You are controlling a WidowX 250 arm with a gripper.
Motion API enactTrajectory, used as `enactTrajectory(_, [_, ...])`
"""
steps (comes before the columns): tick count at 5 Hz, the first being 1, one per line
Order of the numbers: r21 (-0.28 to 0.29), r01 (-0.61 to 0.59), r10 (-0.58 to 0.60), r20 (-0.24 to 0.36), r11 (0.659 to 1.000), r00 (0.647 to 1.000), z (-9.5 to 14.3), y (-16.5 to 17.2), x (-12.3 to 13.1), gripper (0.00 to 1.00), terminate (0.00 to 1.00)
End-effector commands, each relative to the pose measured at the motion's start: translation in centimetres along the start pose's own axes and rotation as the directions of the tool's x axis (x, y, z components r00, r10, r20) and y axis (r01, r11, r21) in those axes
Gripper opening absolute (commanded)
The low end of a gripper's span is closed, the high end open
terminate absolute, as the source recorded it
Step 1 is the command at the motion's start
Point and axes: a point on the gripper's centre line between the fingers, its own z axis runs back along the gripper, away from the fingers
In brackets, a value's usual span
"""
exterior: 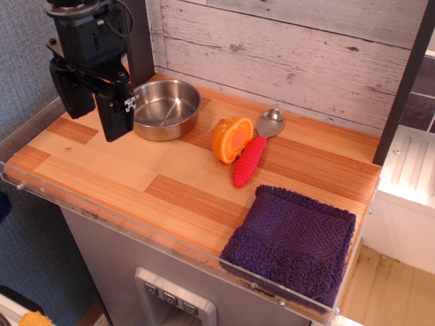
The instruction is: Slide the blue cloth in front of the pot.
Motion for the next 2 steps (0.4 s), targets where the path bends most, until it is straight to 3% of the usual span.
enactTrajectory(1, [0.0, 0.0, 0.0, 0.0, 1.0, 1.0, 0.0, 0.0, 0.0, 1.0, 0.0])
enactTrajectory(2, [0.006, -0.029, 0.028, 0.038, 1.0, 0.999, -0.4, -3.7, 1.5, 1.0, 0.0])
